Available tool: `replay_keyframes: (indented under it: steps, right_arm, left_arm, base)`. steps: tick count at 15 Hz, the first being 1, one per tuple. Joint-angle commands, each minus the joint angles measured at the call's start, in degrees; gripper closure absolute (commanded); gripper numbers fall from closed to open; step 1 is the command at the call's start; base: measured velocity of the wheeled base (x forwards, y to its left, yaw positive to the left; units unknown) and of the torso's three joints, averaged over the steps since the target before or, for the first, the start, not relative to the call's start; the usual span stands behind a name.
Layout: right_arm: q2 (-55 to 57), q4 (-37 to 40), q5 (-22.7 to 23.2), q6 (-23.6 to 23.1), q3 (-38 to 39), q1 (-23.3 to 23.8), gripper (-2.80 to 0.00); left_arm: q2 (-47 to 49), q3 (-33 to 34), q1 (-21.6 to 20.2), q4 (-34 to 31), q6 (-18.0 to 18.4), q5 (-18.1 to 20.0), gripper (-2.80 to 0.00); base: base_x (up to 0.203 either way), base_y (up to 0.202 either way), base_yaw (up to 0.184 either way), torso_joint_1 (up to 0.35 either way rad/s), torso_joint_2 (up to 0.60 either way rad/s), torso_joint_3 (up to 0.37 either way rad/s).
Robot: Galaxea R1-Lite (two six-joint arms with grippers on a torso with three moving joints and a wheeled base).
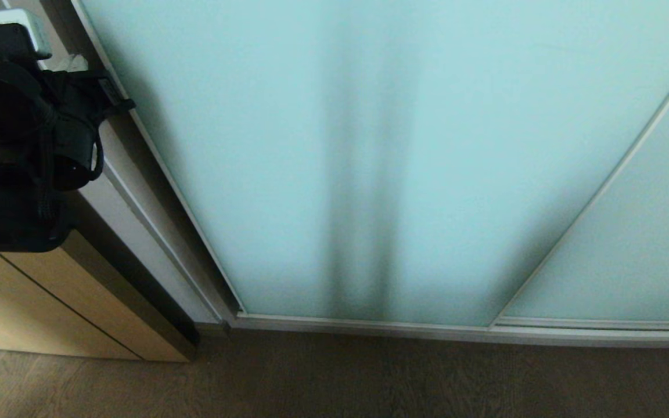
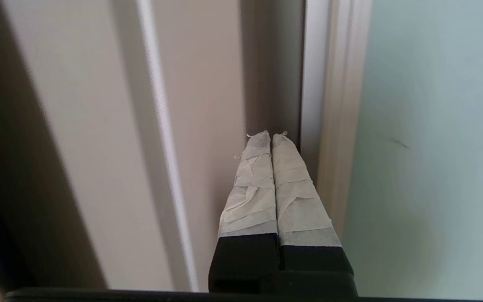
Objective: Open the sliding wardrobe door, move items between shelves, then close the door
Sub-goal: Open the door
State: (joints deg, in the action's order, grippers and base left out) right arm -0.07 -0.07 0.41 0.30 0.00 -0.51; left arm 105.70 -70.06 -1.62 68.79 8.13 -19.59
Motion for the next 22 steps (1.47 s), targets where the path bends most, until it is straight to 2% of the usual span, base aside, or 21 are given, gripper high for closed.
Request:
replay_keyframes:
  steps: [1, 3, 9, 16, 22]
  right_arm:
    - [0.0, 0.0, 0.0, 0.0, 0.0, 0.0, 0.0]
    - [-0.1, 0.0, 0.1, 0.0, 0.0, 0.0, 0.0]
    - [-0.1, 0.0, 0.0, 0.0, 0.0, 0.0, 0.0]
    - [-0.1, 0.0, 0.1, 0.0, 0.0, 0.0, 0.0]
    - [-0.1, 0.0, 0.0, 0.0, 0.0, 0.0, 0.0]
  left_arm:
    - [2.0, -1.9, 0.0, 0.4, 0.0, -0.1, 0.0]
    - [3.3, -3.4, 0.0, 0.0, 0.0, -0.1, 0.0]
    - [4.6, -4.6, -0.1, -0.6, -0.2, 3.9, 0.0]
    - [4.8, -4.6, 0.4, -1.2, -1.2, 5.3, 0.0]
    - [1.7, -1.5, 7.8, -1.0, -1.3, 4.9, 0.0]
  base:
    - [0.0, 0.0, 0.0, 0.0, 0.0, 0.0]
    - [0.0, 0.0, 0.0, 0.0, 0.0, 0.0]
    - [0.0, 0.0, 0.0, 0.0, 0.0, 0.0]
    - [0.0, 0.0, 0.0, 0.0, 0.0, 0.0]
    - [0.0, 0.0, 0.0, 0.0, 0.0, 0.0]
